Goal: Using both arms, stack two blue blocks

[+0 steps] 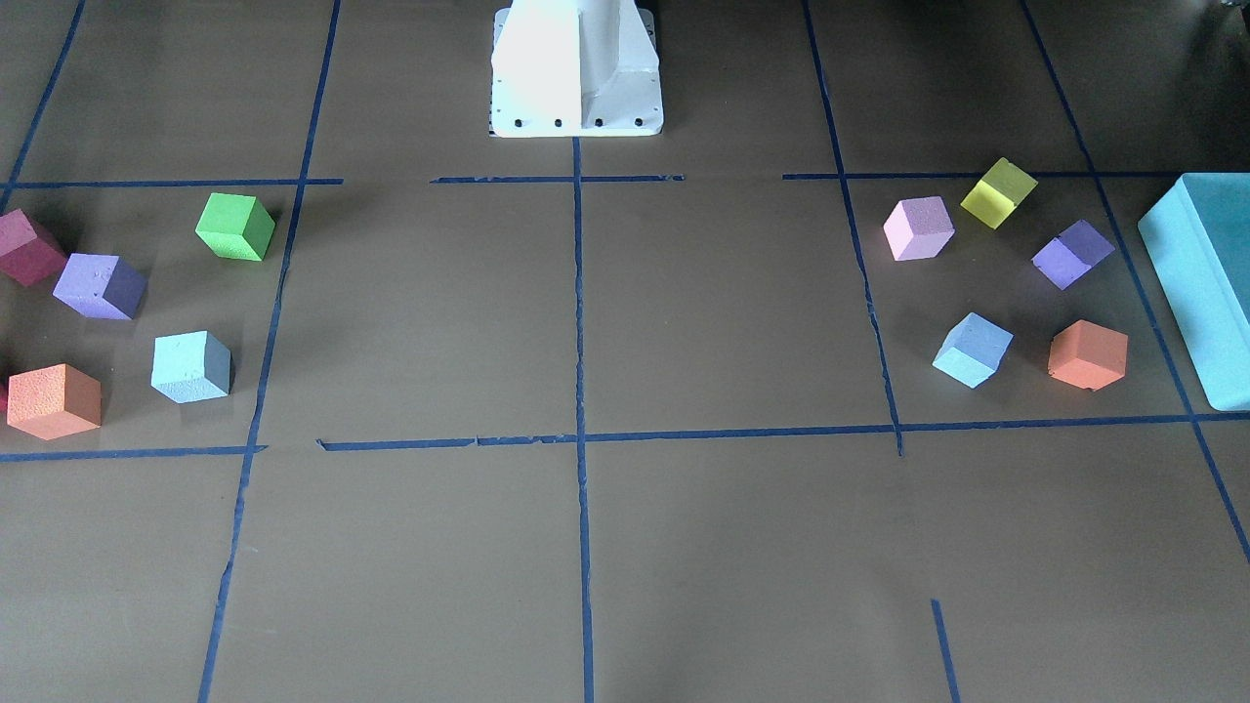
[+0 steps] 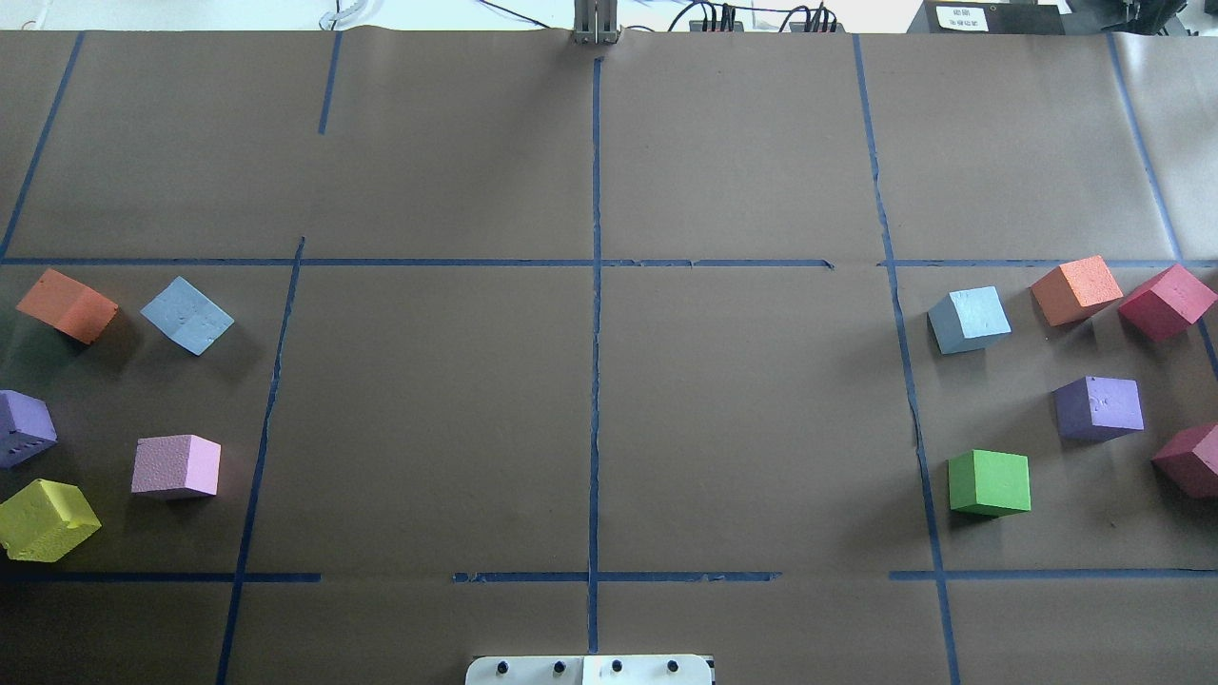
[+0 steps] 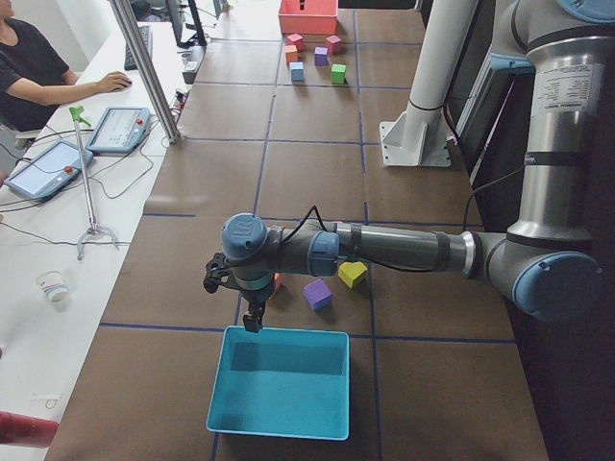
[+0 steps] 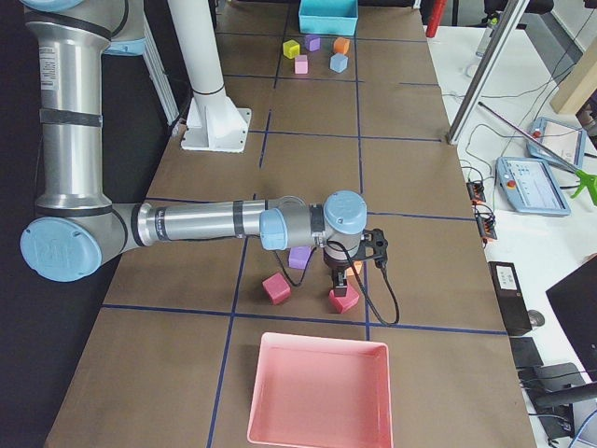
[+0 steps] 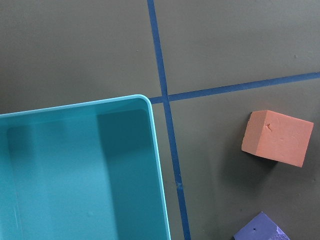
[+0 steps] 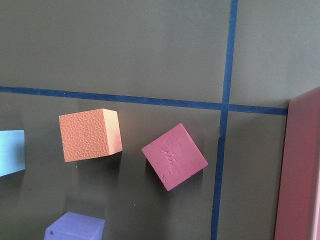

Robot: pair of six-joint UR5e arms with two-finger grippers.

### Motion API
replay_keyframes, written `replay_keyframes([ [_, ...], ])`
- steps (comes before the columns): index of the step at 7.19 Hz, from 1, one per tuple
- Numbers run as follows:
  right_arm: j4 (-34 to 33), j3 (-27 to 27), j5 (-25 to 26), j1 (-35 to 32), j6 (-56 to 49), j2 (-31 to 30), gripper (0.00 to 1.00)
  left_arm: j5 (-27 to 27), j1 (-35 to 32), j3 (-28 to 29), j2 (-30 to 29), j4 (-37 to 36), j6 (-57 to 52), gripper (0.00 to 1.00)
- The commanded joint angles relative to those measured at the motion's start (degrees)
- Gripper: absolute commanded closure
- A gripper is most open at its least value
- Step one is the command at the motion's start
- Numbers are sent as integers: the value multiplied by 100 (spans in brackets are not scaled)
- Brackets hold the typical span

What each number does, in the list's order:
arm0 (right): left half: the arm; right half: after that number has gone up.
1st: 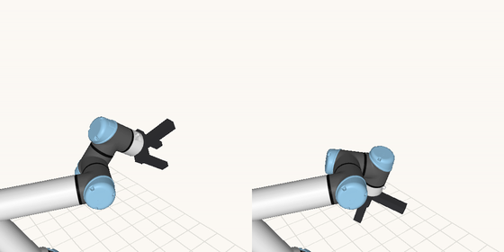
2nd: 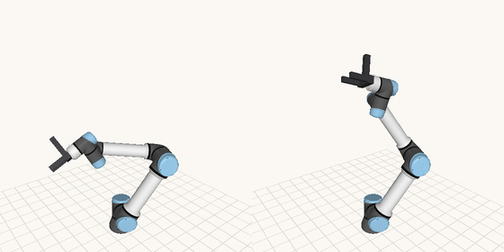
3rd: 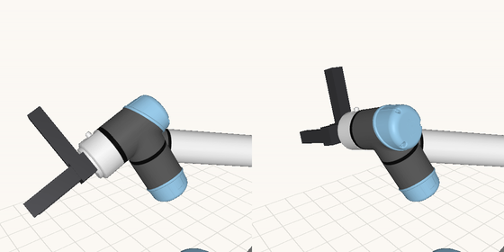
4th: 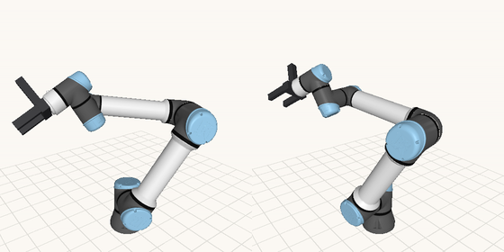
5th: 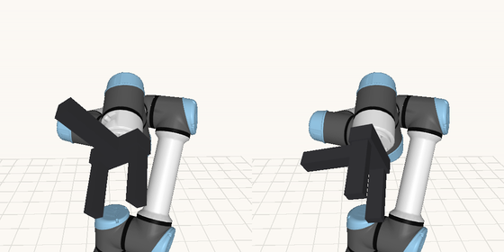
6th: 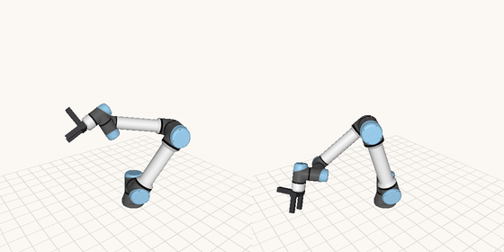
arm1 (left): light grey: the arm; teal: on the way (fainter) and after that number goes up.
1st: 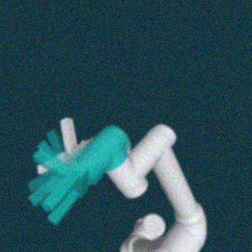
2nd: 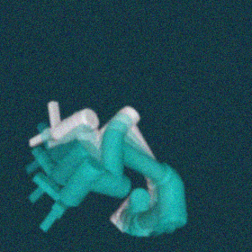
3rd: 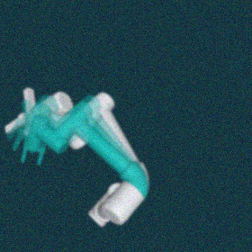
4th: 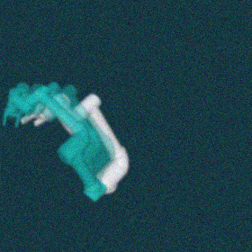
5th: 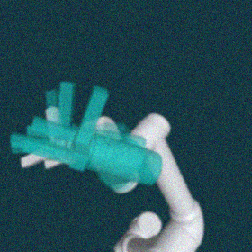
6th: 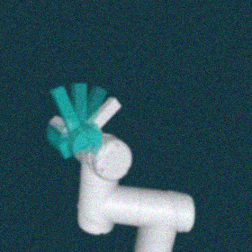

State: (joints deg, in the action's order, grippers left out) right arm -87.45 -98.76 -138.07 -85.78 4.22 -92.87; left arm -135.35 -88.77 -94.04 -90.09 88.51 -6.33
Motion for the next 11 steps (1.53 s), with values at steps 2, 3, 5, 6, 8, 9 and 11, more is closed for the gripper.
replay_keyframes([
  [2, 18, -11, 0, 0, 0, 6, 0, 9, 0, -18, 36, 0, -9, 0],
  [3, 209, 15, -9, 0, 0, -3, 0, 26, 0, -36, 27, -9, 26, 0],
  [5, 290, 24, -18, 9, 0, -82, 0, 18, 0, -79, 18, 96, 53, 0],
  [6, 290, 15, -18, 18, 9, -73, 0, 9, 0, -97, 27, 123, 53, 0],
  [8, 290, 6, -27, 26, 9, -82, 0, 17, 9, -10, 62, 132, 44, 0],
  [9, 290, 6, -36, 35, 18, -82, 0, 9, 9, -53, 71, 132, 18, 0],
  [11, 290, -11, -44, 70, 35, -47, 0, 9, 9, -79, 71, 149, -9, 0],
])
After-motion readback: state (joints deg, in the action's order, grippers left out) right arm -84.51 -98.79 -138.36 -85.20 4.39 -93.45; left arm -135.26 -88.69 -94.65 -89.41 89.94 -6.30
